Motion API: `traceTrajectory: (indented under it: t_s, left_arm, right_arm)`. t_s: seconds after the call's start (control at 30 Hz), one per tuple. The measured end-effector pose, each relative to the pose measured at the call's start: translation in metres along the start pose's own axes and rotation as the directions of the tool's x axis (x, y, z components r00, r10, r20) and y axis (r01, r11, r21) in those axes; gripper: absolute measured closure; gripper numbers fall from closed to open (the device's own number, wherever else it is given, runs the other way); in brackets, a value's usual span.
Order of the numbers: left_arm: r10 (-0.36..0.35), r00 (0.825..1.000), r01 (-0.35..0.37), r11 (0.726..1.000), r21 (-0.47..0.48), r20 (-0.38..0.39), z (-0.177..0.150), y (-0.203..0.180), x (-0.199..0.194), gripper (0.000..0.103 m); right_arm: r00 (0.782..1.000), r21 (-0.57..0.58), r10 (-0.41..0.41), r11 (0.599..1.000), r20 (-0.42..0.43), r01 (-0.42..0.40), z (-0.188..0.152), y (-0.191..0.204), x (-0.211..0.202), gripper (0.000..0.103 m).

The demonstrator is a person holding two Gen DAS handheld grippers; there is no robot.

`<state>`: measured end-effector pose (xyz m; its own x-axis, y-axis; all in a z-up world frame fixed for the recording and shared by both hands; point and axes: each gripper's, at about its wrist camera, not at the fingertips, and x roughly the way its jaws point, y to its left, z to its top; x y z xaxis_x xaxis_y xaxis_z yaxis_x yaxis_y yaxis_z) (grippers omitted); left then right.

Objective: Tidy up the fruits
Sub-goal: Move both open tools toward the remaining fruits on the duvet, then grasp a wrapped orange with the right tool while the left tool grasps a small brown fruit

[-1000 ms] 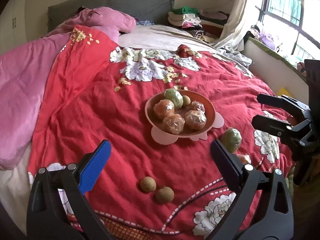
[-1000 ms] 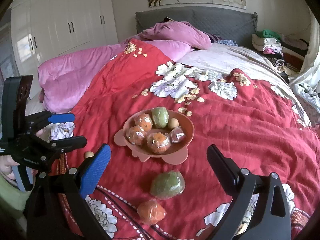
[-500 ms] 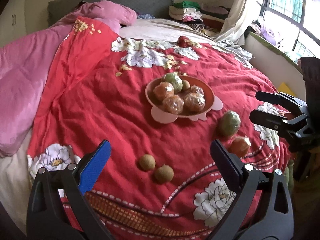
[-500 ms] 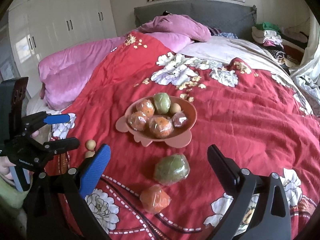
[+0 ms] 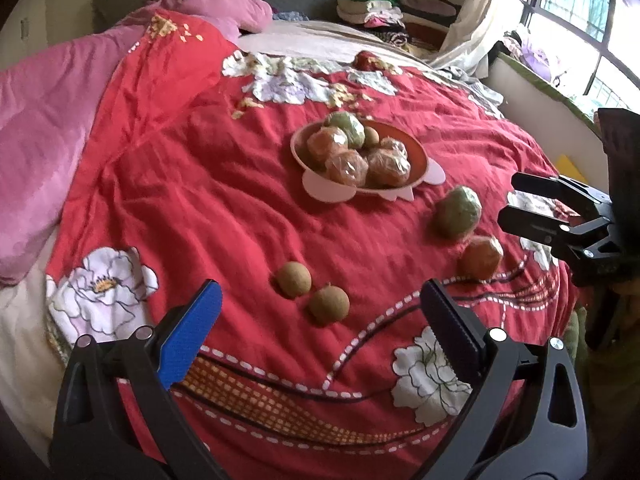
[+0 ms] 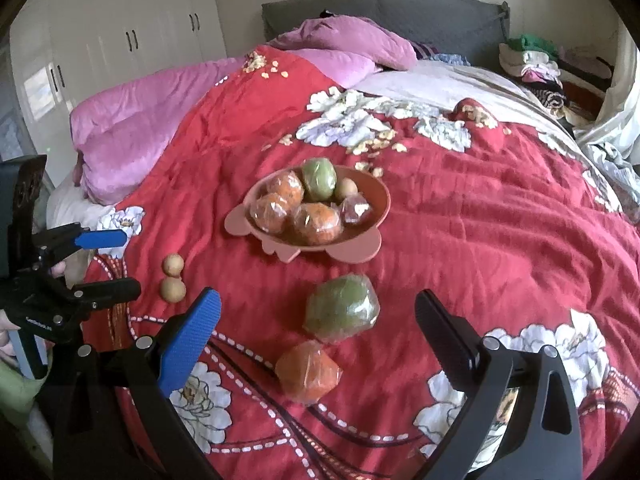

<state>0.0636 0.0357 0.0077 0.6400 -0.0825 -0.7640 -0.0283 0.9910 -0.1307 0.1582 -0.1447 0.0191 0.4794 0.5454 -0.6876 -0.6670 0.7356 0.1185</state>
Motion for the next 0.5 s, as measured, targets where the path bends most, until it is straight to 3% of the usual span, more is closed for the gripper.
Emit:
traceTrajectory:
  t_s: [0.33, 0.5]
  left_arm:
    - [-0.058, 0.998, 0.059, 0.998, 0.025, -0.039, -0.008, -0.009, 0.01, 0.04]
    - [-0.084, 0.995, 0.086, 0.996, 0.021, -0.062, -0.01, -0.01, 0.016, 0.048]
  right_arm:
    - [0.998, 0.024, 0.007, 1.0, -0.055, -0.006, -0.022, -0.001, 0.006, 0.006]
    - [0.996, 0.034, 0.014, 0.999, -0.083, -0.011, -0.032, -0.001, 0.011, 0.006]
